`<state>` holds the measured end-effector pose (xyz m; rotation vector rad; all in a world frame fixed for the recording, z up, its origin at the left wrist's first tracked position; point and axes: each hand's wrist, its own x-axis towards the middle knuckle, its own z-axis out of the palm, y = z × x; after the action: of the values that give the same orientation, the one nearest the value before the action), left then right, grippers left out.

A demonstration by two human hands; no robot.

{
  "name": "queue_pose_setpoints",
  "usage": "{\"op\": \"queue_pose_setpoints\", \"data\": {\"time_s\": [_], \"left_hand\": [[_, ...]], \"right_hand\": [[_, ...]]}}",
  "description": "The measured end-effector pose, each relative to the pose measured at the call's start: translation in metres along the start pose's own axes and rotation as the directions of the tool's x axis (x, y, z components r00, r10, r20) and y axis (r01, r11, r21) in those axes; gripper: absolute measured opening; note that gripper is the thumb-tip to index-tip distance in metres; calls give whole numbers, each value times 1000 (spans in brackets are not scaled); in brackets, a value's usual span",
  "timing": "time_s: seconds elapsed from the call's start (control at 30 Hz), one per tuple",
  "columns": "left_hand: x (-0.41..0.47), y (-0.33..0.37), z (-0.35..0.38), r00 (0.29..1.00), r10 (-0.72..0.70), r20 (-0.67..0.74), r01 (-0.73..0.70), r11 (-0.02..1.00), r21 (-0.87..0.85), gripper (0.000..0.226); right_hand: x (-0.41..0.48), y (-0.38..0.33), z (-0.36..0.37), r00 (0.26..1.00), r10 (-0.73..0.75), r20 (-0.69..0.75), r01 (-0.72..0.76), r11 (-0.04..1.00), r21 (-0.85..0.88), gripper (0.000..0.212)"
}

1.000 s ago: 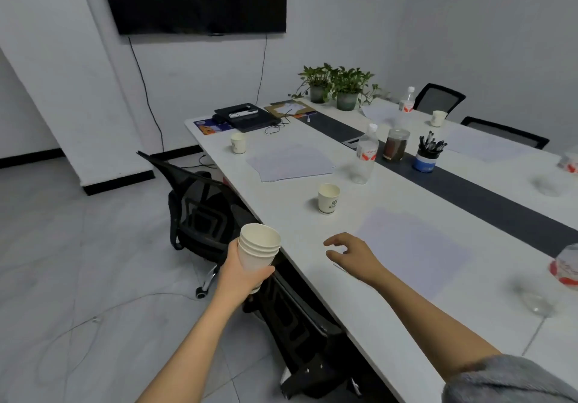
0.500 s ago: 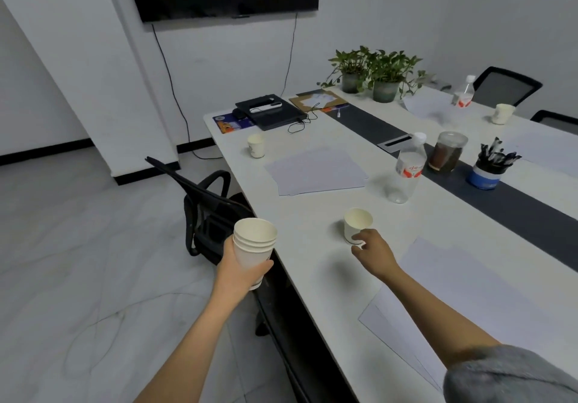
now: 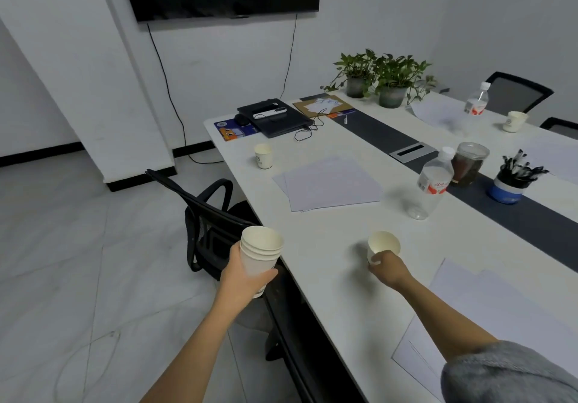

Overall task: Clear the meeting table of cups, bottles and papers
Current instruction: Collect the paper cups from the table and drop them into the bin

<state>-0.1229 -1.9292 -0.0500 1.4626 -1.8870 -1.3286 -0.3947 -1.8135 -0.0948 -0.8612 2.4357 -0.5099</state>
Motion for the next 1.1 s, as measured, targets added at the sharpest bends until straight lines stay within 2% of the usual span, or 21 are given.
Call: {"op": "queue_pose_setpoints", "data": {"time_s": [0.1, 0.17, 0.27, 0.4, 0.47, 0.53, 0.6, 0.73, 0.9, 1.1], "left_hand": [[21, 1, -16, 999, 30, -21, -30, 1000, 0, 78], [33, 0, -23, 998, 57, -4, -57, 998, 25, 78], [39, 5, -32, 995, 85, 43, -88, 993, 77, 61], [46, 10, -43, 984, 157, 88, -174, 958, 228, 60], [55, 6, -49, 977, 192, 91, -211, 937, 278, 67], [58, 7, -56, 970, 233, 72, -244, 929, 278, 70], [53, 14, -66, 962, 269, 49, -273, 931, 242, 73], [48, 20, -81, 950, 311, 17, -309, 935, 174, 71], [48, 12, -107, 936, 353, 4, -349, 924, 157, 75], [52, -5, -139, 931, 364, 12, -363, 922, 133, 71]], "right_hand": [[0, -18, -2, 1000, 5, -30, -3, 999, 45, 15], [0, -36, -4, 995, -41, -93, 48, 996, 71, 29], [-13, -78, -16, 951, -126, -281, 194, 953, 231, 5], [-43, -139, -33, 872, -285, -398, 434, 826, 359, 20], [-60, -165, -36, 826, -369, -425, 531, 762, 370, 18], [-73, -183, -35, 791, -442, -422, 596, 713, 370, 12], [-83, -196, -29, 772, -486, -410, 627, 691, 361, 26], [-93, -213, -7, 777, -545, -315, 628, 709, 321, 27], [-97, -236, 21, 758, -628, -176, 652, 716, 250, 10], [-100, -261, 48, 705, -696, -131, 708, 685, 169, 9]]}}
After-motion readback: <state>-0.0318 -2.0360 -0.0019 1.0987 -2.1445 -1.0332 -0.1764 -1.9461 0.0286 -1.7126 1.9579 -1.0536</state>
